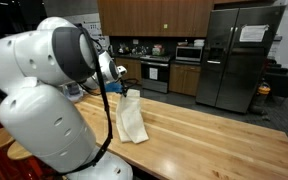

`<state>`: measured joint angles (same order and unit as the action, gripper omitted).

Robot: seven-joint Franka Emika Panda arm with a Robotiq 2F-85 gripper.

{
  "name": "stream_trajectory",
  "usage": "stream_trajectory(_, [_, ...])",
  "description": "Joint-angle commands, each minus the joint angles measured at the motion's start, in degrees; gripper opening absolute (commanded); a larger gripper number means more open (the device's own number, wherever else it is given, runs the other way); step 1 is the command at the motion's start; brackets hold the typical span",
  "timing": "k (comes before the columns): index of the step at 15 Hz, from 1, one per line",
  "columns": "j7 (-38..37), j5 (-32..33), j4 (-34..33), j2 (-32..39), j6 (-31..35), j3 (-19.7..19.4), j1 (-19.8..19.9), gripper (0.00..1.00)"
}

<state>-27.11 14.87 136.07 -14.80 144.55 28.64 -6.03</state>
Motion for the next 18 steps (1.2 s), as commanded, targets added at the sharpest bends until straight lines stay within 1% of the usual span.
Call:
stream_trajectory(1, [-1.66, 11.40, -10.19, 9.54, -5.24, 2.33, -0.83, 0.03])
stream_trajectory(3, [-0.37, 15.54, -14.41, 14.24, -8.11, 1.67, -3.82, 0.03])
stream_trajectory(5, [3.03, 16.42, -18.04, 18.58, -10.48, 0.32, -7.60, 0.03])
stream_trajectory(7, [8.06, 14.82, -21.04, 22.07, -12.36, -0.90, -11.13, 0.03])
stream_trajectory(9, [14.27, 11.47, -23.70, 24.96, -14.18, -1.56, -14.13, 0.03])
stream_trajectory(10, [17.53, 8.81, -24.75, 26.03, -15.39, -1.53, -15.29, 0.03])
stream_trajectory(14, [27.04, 1.77, -28.51, 27.82, -27.05, -1.51, -18.81, 0.03])
stream_trajectory(16, [28.10, 1.77, -29.46, 27.58, -33.23, -2.08, -20.05, 0.05])
stream_trajectory(17, [27.72, 2.42, -29.54, 27.22, -35.40, -2.35, -20.54, 0.38])
stream_trajectory(18, [28.38, 2.38, -29.63, 26.86, -37.45, -2.42, -20.70, 0.39])
